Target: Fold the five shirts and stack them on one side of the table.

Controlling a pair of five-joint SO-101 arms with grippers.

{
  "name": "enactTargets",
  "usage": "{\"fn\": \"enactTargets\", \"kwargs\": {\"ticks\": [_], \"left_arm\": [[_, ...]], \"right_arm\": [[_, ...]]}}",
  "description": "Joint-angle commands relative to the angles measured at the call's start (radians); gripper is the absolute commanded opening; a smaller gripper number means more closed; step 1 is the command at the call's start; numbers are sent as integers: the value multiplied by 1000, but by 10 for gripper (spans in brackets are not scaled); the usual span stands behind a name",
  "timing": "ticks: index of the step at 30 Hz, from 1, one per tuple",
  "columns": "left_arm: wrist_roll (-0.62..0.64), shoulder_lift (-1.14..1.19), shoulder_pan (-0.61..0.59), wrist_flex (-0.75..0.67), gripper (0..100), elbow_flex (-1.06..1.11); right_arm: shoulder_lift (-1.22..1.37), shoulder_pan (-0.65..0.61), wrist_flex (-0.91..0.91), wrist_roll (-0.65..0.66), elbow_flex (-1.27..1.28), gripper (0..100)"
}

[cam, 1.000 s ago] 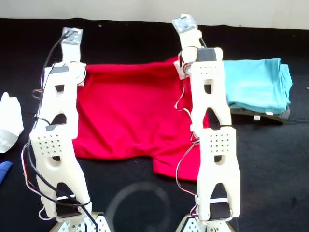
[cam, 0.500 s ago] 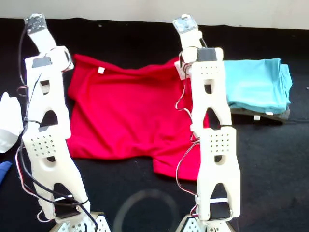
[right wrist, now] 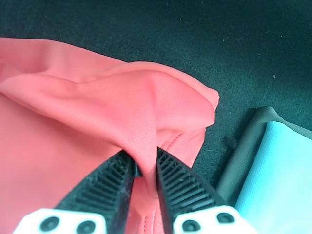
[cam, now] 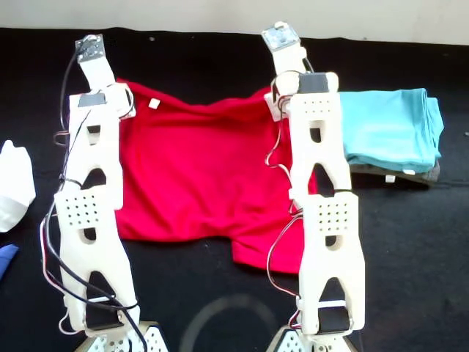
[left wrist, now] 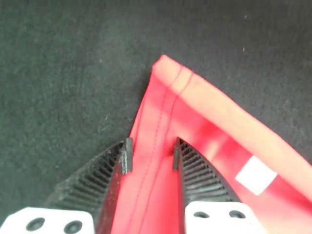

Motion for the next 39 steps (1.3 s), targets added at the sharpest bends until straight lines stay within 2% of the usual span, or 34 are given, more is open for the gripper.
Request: {"fn": "enactTargets", "kwargs": {"ticks": [1,3,4,12,18,23,29,39], "left_arm": [[6,8,5,48,95,-65],[6,12,2,117,0,-88],[6,10,5,170,23,-93],[3,8,4,629,9,-288],[5,12,4,1003,9,-524],[5,-35,-56,1019,9,-469],[-74,-225,-76,1016,9,-150],[-74,-657,-70,1013,9,182]], "right_arm": [[-8,12,10,-11,-13,6],[-8,12,13,-11,-13,6],[-8,12,28,-11,-13,6],[-21,7,185,-6,-38,6],[-10,-35,398,-9,-263,6],[-16,-33,398,-57,-302,6],[-44,-47,398,-86,-220,6],[-420,-54,397,-121,145,5]]}}
